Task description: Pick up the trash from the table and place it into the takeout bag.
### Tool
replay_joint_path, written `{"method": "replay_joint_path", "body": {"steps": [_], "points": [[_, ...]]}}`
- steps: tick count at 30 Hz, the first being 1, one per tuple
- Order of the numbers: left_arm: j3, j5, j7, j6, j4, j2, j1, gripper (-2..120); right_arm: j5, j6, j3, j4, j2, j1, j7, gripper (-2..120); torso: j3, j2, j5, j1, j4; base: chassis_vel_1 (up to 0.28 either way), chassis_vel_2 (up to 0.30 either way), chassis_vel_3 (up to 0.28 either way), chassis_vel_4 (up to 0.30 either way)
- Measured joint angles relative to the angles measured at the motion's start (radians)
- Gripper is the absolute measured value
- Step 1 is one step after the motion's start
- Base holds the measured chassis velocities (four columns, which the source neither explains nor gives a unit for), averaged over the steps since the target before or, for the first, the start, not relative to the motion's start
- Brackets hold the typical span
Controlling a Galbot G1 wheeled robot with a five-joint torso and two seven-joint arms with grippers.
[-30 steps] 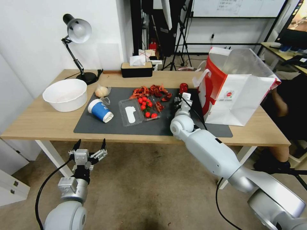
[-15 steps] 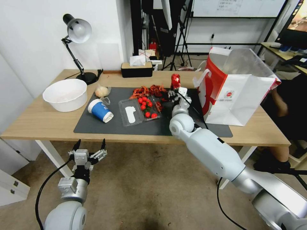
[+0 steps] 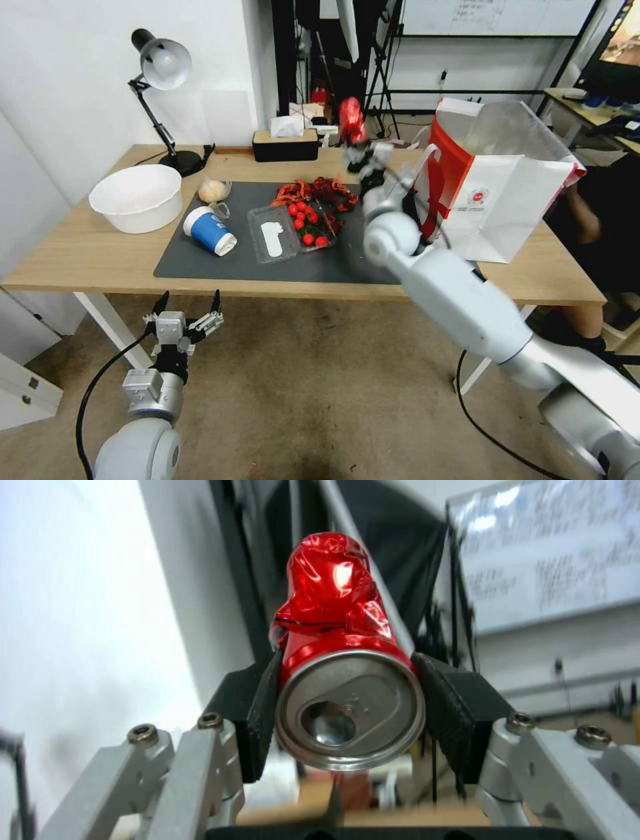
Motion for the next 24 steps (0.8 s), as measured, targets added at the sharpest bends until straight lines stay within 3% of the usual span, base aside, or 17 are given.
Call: {"method": "replay_joint_path", "body": {"steps": [11, 14, 15, 18, 19, 22, 24], "points": [[-0.001, 0.000, 0.000, 0.002, 0.003, 0.003, -0.005, 100, -0.006, 0.015, 0.127, 0.098, -0.075, 0.064, -0.063, 47, 0.000, 0.000, 0.0001, 0.000, 0.0001, 0.000, 0.000, 0.000, 0.000], [0.001, 0.003, 0.000, 0.005, 0.003, 0.003, -0.006, 100, -0.005, -0.101, 0.241, 0.226, -0.169, 0.058, 0.006, 47, 0.000, 0.000, -0.0003, 0.000, -0.0001, 0.000, 0.000, 0.000, 0.000], [0.001, 0.003, 0.000, 0.005, 0.003, 0.003, -0.006, 100, -0.005, -0.101, 0.241, 0.226, -0.169, 0.058, 0.006, 47, 0.000, 0.000, -0.0003, 0.000, -0.0001, 0.000, 0.000, 0.000, 0.000], [0.009, 0.019, 0.000, 0.006, 0.003, -0.003, -0.006, 100, 0.018, -0.279, 0.364, 0.310, -0.275, -0.013, 0.135, 47, 0.000, 0.000, 0.0003, 0.000, -0.0003, 0.000, 0.000, 0.000, 0.000], [0.009, 0.019, 0.000, 0.006, 0.003, -0.003, -0.006, 100, 0.018, -0.279, 0.364, 0.310, -0.275, -0.013, 0.135, 47, 0.000, 0.000, 0.0003, 0.000, -0.0003, 0.000, 0.000, 0.000, 0.000], [0.018, 0.027, 0.001, 0.006, 0.004, -0.007, -0.005, 100, 0.064, -0.395, 0.454, 0.379, -0.338, -0.111, 0.229, 47, 0.000, 0.000, 0.0002, 0.000, -0.0005, 0.000, 0.000, 0.000, 0.000], [0.021, 0.031, 0.002, 0.006, 0.001, -0.008, -0.004, 100, 0.077, -0.409, 0.465, 0.390, -0.342, -0.131, 0.247, 47, 0.000, 0.000, 0.0002, 0.000, -0.0002, 0.000, 0.000, 0.000, 0.000]]}}
